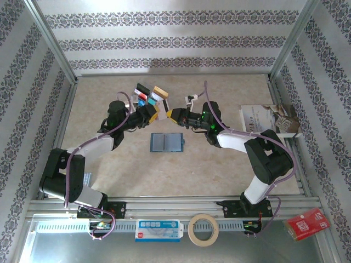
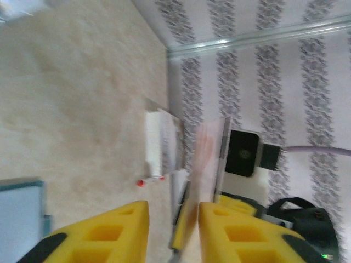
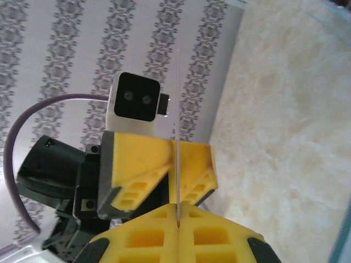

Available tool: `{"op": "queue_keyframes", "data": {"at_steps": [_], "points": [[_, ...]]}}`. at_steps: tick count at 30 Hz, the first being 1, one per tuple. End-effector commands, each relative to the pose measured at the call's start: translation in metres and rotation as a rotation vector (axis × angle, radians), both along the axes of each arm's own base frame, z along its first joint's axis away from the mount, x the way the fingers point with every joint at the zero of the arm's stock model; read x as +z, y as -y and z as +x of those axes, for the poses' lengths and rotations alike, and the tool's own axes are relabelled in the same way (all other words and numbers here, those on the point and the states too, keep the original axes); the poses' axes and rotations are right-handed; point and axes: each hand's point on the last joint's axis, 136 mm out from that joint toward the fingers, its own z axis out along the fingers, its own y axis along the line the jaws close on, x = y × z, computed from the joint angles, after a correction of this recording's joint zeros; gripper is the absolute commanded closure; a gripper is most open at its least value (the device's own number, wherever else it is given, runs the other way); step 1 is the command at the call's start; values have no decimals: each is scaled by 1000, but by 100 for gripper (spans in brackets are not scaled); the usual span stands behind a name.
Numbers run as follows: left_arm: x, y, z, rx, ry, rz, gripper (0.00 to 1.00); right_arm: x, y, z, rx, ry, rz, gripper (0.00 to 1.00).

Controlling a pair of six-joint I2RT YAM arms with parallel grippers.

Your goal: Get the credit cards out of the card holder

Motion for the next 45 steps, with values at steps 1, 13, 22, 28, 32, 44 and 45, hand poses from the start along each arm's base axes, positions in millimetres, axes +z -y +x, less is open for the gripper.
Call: {"op": "queue_keyframes", "data": {"at_steps": [1,13,22,28,32,44,45], "points": [[-34,-38,-2,115,-84,109,56,-7,3,4,-6,78,-124,100],[-85,-107,-28,223,-202,414,11,-23,19,39,1,237,-567,100],[-95,-132,-43,221,-239,471,0,-23,16,80,112,432,-856,100],[-93,-132,-46,188,-232,439,0,-25,7,113,154,555,-997,100],[-93,-133,-48,174,-238,436,0,-29,-6,121,202,602,-1028,100],[-96,-132,-52,169,-255,402,0,-53,-31,148,233,708,-1145,100],[-97,-132,-52,166,-257,405,0,-55,-31,151,228,713,-1160,100]]}}
